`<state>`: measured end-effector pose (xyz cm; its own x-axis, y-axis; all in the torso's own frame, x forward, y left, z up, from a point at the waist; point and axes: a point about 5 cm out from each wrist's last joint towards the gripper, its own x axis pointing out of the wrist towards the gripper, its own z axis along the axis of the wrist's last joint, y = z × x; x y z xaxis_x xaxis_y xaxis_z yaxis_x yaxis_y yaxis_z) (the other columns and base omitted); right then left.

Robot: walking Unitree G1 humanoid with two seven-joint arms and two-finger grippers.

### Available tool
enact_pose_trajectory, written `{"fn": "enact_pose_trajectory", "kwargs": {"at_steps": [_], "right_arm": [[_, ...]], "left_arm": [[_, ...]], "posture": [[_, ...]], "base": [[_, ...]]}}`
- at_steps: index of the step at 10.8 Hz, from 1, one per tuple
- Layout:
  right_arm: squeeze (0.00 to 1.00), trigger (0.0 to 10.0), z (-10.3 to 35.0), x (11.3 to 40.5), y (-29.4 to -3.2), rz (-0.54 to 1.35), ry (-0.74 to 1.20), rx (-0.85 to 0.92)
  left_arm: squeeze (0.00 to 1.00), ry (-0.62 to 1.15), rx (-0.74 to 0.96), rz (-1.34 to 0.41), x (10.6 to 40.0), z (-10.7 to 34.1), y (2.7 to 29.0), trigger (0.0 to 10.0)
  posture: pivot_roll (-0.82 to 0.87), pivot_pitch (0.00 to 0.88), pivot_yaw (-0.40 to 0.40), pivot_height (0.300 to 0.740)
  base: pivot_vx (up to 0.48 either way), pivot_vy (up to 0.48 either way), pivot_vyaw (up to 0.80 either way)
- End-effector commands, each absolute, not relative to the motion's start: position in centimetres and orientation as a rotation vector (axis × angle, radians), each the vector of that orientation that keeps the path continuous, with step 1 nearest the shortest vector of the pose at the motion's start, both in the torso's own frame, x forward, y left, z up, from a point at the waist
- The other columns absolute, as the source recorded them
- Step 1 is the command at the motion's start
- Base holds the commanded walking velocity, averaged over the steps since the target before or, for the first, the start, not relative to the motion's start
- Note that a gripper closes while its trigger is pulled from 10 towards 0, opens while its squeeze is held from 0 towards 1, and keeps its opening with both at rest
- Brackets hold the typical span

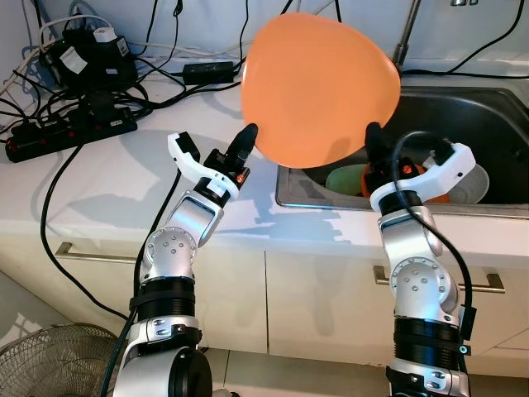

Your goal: Kitchen organization

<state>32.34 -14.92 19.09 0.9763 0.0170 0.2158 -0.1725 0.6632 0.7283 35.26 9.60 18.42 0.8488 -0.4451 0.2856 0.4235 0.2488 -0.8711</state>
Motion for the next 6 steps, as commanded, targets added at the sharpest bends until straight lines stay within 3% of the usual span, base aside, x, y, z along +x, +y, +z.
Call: {"fn": "enact_pose_trajectory", "kwargs": {"at_steps": [1,6], "right_arm": [[0.0,10.0,19.5,32.6,-14.6,0.131,-0.198,0.864],[0.0,10.0,19.4,32.6,-14.5,0.152,-0.192,0.899]], "left_arm": [[0.0,-0.007,-1.22,-0.65,34.9,18.9,8.6,10.0],[0.0,0.04,-1.211,-0.727,34.2,18.7,7.6,10.0]], "posture": [[-0.01,0.0,0.075,0.74],[0.0,0.0,0.074,0.74]], "base": [[0.0,0.0,0.0],[0.0,0.0,0.0]]}}
